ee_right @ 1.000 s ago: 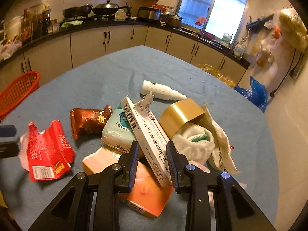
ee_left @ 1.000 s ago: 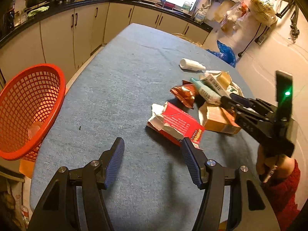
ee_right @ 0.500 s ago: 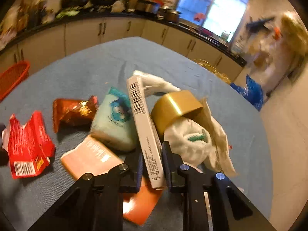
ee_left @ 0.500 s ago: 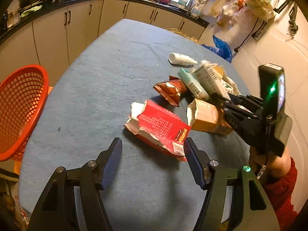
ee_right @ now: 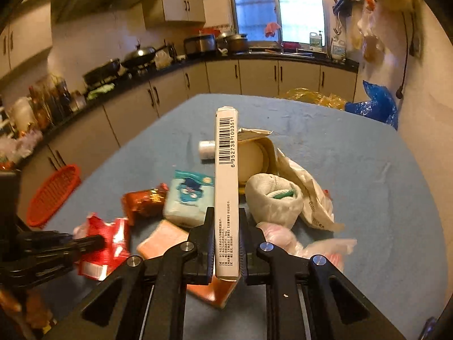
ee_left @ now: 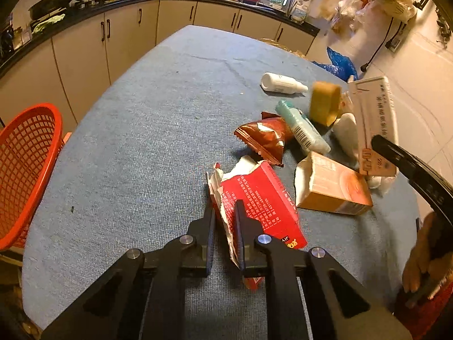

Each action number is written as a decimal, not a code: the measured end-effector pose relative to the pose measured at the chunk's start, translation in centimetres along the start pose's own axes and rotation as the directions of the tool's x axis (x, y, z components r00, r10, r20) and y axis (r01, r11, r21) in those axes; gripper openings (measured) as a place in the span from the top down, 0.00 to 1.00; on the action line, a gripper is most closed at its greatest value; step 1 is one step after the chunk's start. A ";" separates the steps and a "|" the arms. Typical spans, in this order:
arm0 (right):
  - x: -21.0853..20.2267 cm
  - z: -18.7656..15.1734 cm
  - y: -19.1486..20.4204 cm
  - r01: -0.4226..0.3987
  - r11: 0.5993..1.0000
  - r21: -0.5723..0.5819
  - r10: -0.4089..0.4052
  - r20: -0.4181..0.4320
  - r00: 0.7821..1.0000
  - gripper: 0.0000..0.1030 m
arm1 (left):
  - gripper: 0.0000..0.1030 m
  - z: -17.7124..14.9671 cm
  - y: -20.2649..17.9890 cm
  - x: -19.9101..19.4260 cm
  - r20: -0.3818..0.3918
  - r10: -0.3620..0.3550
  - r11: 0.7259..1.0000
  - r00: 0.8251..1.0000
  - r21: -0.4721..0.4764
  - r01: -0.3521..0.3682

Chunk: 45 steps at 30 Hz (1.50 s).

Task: Collect trash
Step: 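Grasp the torn red snack wrapper with the left tool, then carry the red wrapper and white tube box to the wastebasket and release both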

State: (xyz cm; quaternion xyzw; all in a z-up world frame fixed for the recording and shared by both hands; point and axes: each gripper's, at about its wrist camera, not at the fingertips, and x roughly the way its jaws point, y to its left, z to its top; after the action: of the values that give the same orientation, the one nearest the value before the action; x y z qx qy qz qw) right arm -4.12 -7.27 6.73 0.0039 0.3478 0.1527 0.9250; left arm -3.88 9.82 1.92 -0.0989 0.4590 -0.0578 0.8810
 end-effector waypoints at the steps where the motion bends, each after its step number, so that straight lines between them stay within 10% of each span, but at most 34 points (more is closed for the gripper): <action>1: -0.3 -0.1 0.1 -0.007 1.000 0.006 0.007 0.006 1.000 0.86 | 0.90 -0.1 0.0 -0.2 0.009 -0.005 1.000 1.000 0.002 0.005; 45: -7.1 -3.3 4.7 -0.090 0.996 0.023 0.089 0.040 0.995 0.86 | 0.93 -1.8 -1.9 -8.7 0.231 0.008 0.996 0.973 0.080 -0.027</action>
State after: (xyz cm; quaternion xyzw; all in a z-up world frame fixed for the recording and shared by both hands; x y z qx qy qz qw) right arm -12.60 -5.16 9.29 0.0338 0.3310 0.1896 0.9238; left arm -10.31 9.39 8.27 -0.0647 0.3520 -0.0571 0.9320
